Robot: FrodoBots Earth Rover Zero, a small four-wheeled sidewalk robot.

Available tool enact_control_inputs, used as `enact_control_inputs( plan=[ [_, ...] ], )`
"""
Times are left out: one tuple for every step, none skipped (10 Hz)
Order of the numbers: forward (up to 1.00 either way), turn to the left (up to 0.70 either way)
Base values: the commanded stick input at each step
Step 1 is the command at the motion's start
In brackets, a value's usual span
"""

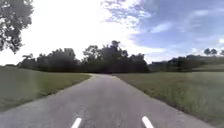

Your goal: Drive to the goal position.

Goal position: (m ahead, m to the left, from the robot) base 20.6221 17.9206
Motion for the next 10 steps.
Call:
enact_control_inputs(
  plan=[
    [0.69,0.03],
    [0.69,0.34],
    [0.69,0.34],
    [0.69,0.34],
    [0.69,0.34],
    [0.69,0.34],
    [0.69,0.34],
    [0.69,0.34],
    [0.69,0.34],
    [0.69,0.34]
  ],
)
